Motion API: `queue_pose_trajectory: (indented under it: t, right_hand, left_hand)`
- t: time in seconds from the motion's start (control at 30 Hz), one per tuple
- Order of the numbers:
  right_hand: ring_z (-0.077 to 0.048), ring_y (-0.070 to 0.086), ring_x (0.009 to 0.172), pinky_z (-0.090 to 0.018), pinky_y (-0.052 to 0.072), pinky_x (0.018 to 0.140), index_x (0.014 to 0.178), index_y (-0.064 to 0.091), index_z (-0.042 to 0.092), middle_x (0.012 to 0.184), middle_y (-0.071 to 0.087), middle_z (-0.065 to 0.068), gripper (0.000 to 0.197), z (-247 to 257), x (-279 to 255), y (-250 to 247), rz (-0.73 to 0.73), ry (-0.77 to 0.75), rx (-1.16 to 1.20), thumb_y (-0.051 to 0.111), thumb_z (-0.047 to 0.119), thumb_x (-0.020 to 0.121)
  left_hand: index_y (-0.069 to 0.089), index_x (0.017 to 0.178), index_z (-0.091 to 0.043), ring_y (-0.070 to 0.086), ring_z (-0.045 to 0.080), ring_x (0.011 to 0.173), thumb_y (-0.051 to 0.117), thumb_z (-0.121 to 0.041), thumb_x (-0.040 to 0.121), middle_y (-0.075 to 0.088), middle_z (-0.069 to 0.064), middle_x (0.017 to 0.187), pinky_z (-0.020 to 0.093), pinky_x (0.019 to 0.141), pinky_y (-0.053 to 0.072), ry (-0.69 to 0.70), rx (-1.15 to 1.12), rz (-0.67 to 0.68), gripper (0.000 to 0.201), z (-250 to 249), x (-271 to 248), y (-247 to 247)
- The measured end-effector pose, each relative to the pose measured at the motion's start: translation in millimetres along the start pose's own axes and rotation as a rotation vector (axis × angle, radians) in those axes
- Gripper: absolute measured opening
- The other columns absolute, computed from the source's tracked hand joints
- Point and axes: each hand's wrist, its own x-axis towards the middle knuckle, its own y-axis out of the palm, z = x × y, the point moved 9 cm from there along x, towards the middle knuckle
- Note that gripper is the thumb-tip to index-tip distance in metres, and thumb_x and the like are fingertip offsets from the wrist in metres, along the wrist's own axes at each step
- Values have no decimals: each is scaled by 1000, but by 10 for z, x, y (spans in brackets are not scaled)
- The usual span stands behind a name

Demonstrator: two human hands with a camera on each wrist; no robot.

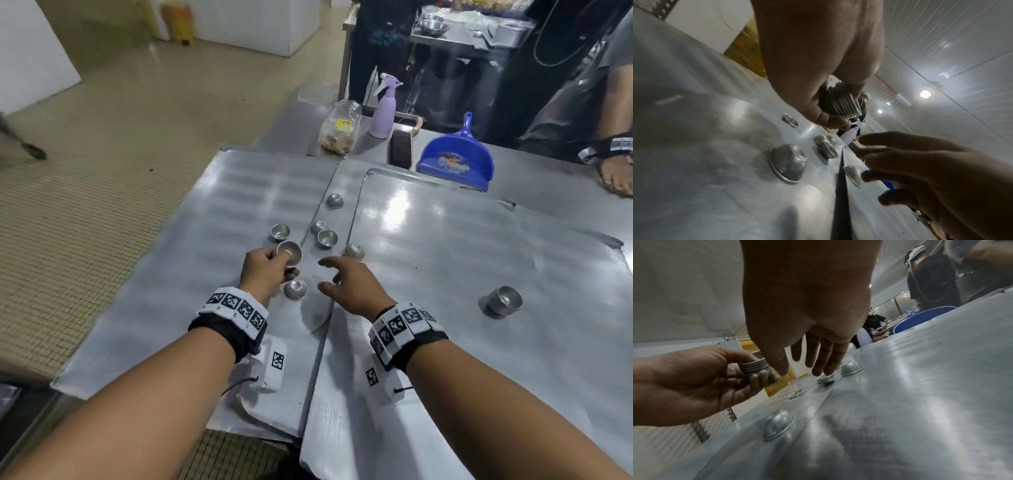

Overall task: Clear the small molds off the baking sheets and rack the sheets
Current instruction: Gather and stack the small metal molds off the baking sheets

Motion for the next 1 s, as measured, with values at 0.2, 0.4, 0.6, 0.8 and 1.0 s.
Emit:
queue_pose_trajectory:
  t: [0.2, 0.4, 0.6, 0.8, 1.0]
  right_hand:
    - [-24, 57, 124, -34, 44, 102, 147, 49, 22, 145, 54, -4, 63, 196, 96, 394, 156, -68, -167, 69, 38, 89]
    - [-30, 57, 120, -35, 45, 100, 144, 48, 28, 134, 49, -8, 57, 160, 173, 686, 248, -20, -281, 63, 29, 89]
    - [-34, 58, 106, -36, 44, 85, 117, 55, 12, 118, 55, -11, 33, 165, 184, 713, 151, 2, -237, 63, 27, 89]
    - [-34, 56, 118, -37, 44, 98, 142, 47, 17, 131, 53, -13, 55, 232, 155, 679, 135, -28, -179, 61, 19, 89]
    - [-33, 59, 101, -37, 47, 87, 112, 57, 15, 114, 53, -9, 24, 236, 146, 588, 65, -24, -157, 58, 16, 88]
  left_hand:
    - [69, 90, 7, 71, 26, 63, 61, -6, 87, 68, 13, 67, 39, 73, 56, -30, -11, -80, 16, 200, -89, -400]
    - [62, 93, -11, 71, 17, 55, 58, -4, 88, 59, 17, 78, 22, 53, 54, -50, -15, -93, 9, 327, -260, -588]
    - [63, 87, 0, 68, 17, 49, 55, 0, 91, 60, 17, 79, 19, 46, 50, -74, -18, -119, 9, 398, -396, -704]
    - [64, 85, -2, 67, 14, 49, 54, -1, 91, 65, 16, 80, 14, 38, 40, -87, 8, -134, 12, 428, -482, -765]
    - [63, 87, 2, 65, 12, 45, 53, 0, 92, 62, 18, 79, 13, 37, 38, -63, 1, -121, 11, 364, -477, -734]
